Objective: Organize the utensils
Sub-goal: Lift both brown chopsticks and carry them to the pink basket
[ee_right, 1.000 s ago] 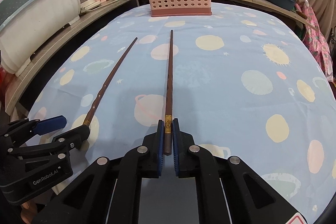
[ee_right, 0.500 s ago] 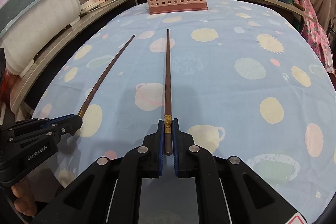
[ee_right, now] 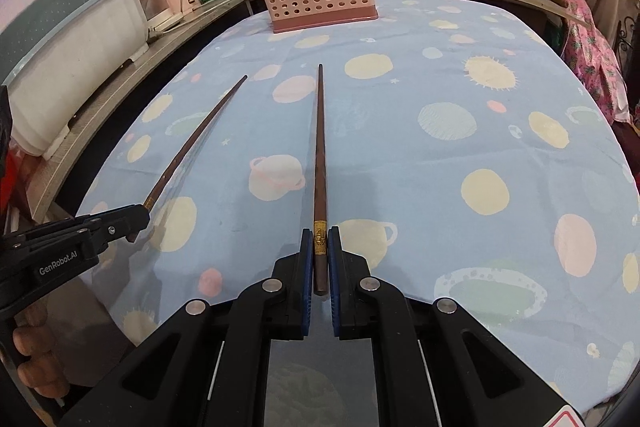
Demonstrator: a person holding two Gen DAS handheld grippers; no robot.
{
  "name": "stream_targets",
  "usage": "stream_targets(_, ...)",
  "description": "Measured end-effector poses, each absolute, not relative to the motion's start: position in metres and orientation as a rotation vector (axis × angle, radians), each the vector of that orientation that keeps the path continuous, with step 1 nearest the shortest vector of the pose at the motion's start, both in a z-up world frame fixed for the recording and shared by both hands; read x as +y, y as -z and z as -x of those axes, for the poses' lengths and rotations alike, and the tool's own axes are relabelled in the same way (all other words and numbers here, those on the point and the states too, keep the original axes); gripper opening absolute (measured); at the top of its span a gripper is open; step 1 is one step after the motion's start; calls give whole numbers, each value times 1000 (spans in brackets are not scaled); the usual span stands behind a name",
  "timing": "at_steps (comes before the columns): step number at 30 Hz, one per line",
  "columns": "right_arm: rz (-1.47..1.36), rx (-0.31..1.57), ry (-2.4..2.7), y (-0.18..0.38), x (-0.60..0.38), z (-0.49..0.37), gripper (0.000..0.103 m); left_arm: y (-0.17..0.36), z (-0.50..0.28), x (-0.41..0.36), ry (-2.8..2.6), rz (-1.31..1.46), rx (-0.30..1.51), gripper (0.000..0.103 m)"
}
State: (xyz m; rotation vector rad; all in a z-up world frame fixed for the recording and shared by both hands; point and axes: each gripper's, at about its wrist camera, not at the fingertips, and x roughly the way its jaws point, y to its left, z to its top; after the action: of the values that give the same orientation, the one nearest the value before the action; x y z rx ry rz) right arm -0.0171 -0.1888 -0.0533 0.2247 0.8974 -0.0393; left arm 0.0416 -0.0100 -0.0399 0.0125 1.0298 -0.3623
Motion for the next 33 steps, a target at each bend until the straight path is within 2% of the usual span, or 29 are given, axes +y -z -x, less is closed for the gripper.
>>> stream_targets(16,-279,732,47,-26,-212,8,7,-38,-57,-5,381,54,902,7)
stream_targets(33,-289,570,47,-110,-240,-44,7,-141,-114,-18,379,82,688,7)
